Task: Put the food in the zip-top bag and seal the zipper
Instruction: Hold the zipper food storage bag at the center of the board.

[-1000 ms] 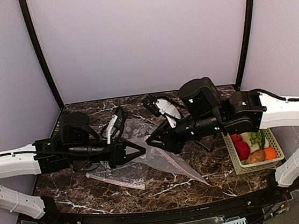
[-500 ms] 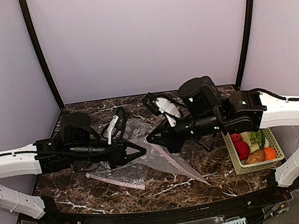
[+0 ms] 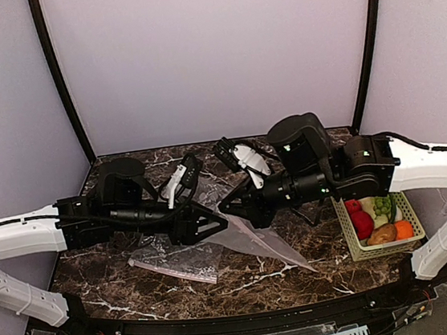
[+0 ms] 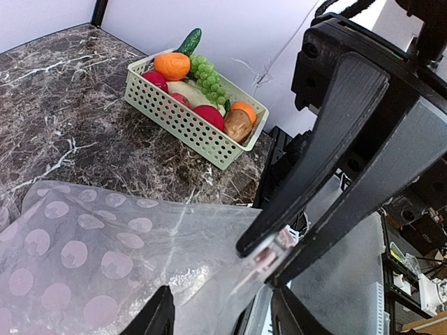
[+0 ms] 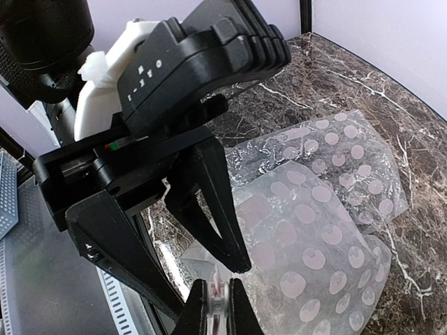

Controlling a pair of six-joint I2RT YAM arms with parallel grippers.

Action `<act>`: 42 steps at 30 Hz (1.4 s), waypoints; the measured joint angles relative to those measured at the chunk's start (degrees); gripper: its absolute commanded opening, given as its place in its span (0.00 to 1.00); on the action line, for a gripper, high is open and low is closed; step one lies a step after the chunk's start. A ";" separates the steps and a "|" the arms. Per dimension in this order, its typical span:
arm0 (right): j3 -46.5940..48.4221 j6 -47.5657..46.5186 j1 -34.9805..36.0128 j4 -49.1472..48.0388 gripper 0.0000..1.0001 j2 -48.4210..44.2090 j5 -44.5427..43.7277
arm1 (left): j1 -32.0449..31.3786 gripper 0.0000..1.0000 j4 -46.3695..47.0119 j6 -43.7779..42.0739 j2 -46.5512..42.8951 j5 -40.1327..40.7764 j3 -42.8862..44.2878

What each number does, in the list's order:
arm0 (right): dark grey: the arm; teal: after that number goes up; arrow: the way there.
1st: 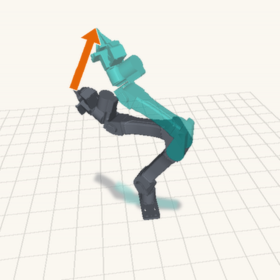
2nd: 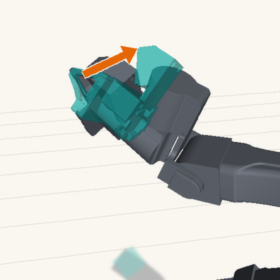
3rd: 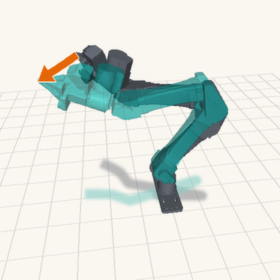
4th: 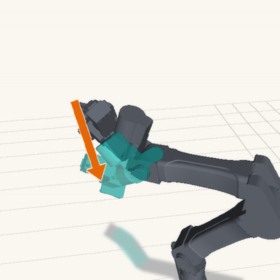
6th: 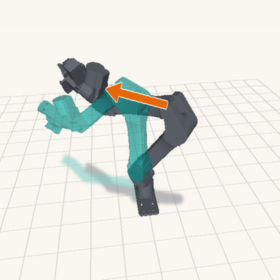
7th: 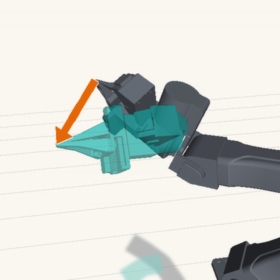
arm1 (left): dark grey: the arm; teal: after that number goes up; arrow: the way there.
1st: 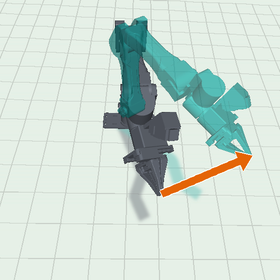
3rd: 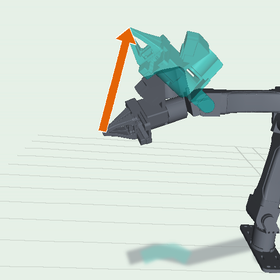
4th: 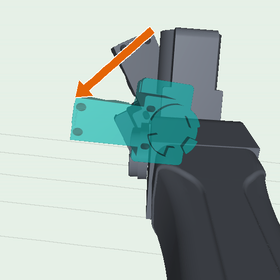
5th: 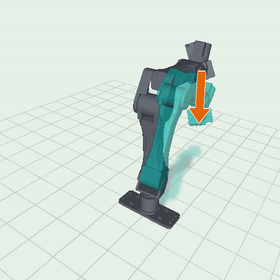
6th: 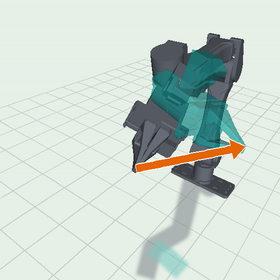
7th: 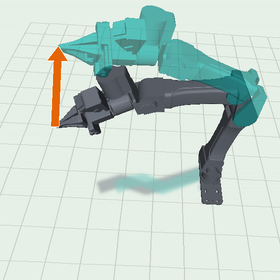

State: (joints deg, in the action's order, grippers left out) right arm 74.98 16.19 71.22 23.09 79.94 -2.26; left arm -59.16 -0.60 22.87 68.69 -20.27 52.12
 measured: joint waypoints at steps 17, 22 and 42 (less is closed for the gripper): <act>-0.42 0.26 0.00 -0.33 0.00 -0.50 1.18 | 0.17 0.42 -2.32 -2.60 0.61 0.83 1.38; -0.42 0.39 0.00 -0.33 0.00 -0.50 1.22 | 0.44 0.36 -2.27 -2.64 0.61 0.74 1.38; -0.42 0.39 0.00 -0.22 0.00 -0.50 1.27 | 1.53 0.15 -1.25 -2.64 0.61 -0.22 1.38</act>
State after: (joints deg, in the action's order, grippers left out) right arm 74.56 16.58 71.22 22.87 79.44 -0.99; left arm -57.63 -1.85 20.23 69.30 -20.49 53.49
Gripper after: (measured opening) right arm 0.050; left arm 0.235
